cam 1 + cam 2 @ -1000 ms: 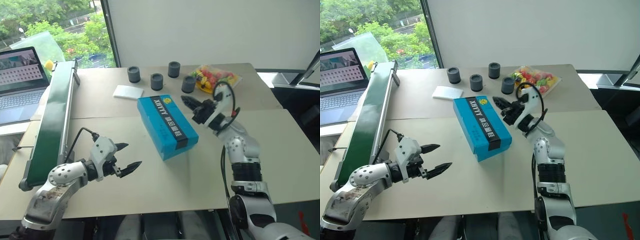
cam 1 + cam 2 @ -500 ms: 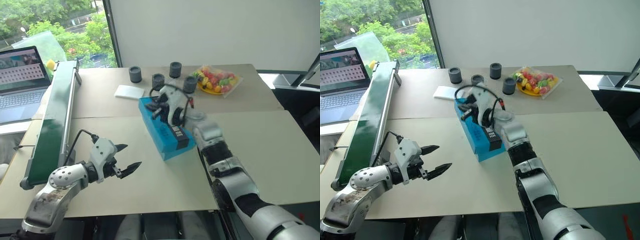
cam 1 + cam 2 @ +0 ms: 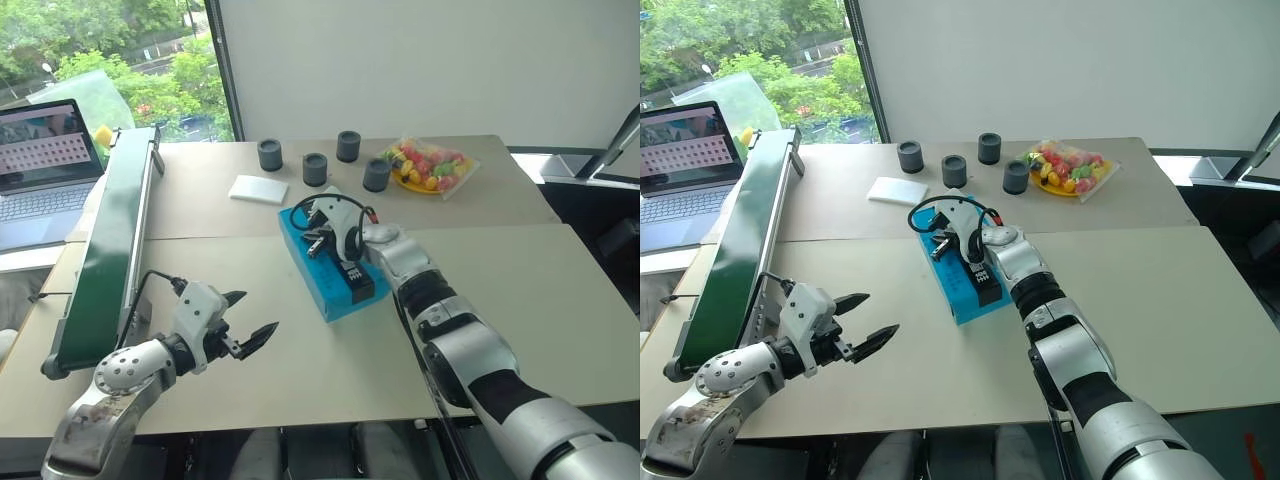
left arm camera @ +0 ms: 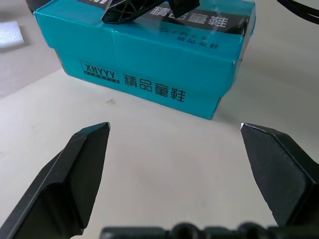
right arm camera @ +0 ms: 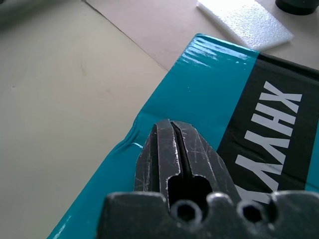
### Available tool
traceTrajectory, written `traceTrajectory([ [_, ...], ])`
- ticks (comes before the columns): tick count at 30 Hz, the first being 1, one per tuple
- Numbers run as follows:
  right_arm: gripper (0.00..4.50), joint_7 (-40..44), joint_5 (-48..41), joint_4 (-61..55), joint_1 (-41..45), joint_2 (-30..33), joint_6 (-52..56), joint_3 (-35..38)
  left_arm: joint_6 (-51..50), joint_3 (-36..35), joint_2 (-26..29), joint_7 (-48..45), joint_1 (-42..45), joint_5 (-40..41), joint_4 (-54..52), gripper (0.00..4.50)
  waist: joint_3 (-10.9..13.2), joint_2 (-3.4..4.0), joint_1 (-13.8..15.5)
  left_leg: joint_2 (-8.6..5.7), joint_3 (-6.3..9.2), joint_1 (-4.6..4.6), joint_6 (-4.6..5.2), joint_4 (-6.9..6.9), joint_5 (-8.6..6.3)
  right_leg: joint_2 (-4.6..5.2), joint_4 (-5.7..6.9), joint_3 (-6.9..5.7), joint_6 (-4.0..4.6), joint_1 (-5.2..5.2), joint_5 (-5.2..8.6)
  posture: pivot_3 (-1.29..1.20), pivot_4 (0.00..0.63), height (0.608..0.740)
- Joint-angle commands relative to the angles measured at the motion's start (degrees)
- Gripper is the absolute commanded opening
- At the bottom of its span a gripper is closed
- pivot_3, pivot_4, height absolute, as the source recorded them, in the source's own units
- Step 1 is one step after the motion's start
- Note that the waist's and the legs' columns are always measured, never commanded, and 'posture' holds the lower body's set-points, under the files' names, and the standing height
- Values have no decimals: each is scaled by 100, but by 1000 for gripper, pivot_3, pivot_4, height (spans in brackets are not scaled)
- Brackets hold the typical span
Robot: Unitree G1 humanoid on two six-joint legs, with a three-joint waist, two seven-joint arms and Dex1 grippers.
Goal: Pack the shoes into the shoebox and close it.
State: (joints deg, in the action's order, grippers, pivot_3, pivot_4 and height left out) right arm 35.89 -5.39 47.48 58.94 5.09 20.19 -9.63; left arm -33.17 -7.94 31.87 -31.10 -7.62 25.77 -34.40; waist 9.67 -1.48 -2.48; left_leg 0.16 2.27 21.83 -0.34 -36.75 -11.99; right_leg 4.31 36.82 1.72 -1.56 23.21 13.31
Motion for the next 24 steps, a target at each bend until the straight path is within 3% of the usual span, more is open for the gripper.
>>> traceTrajectory([
  [1, 59, -323, -884, -781, -10, 60, 362, 1126, -104, -630, -321, 656, 140, 147, -103, 4500, 2, -1, 10, 0, 1, 11, 0, 0, 0, 0, 1, -1, 1, 8, -1, 0, 150, 740],
  [4, 59, -783, -1481, -1484, -133, 324, 724, 2019, -97, -1189, -825, 1397, 322, 226, -20, 4500, 8, 1, 50, -8, 8, 55, 0, -3, 0, 7, 2, -2, -2, 49, -5, 0, 150, 740],
  [9, 59, -1453, -1532, -2229, -538, 795, 1000, 2506, -49, -1556, -1357, 2184, 488, 115, 35, 4500, 5, -4, 93, -16, 8, 110, 2, -9, -6, 13, 3, -2, -10, 100, -13, 0, 150, 740],
  [16, 59, -2035, -217, -2443, -1220, 1344, 405, 1604, -35, -1552, -1653, 2528, 568, 99, 178, 4500, 5, -5, 37, -15, -8, 108, -2, -6, -9, 10, -1, 9, -9, 101, -13, 0, 150, 740],
  [24, 59, -2281, 315, -2356, -1562, 1398, -58, 1276, 17, -1605, -1707, 2792, 530, -14, 237, 4500, 5, -6, -8, -15, -19, 104, -2, -7, -9, 8, -3, 20, -11, 101, -14, 0, 150, 740],
])
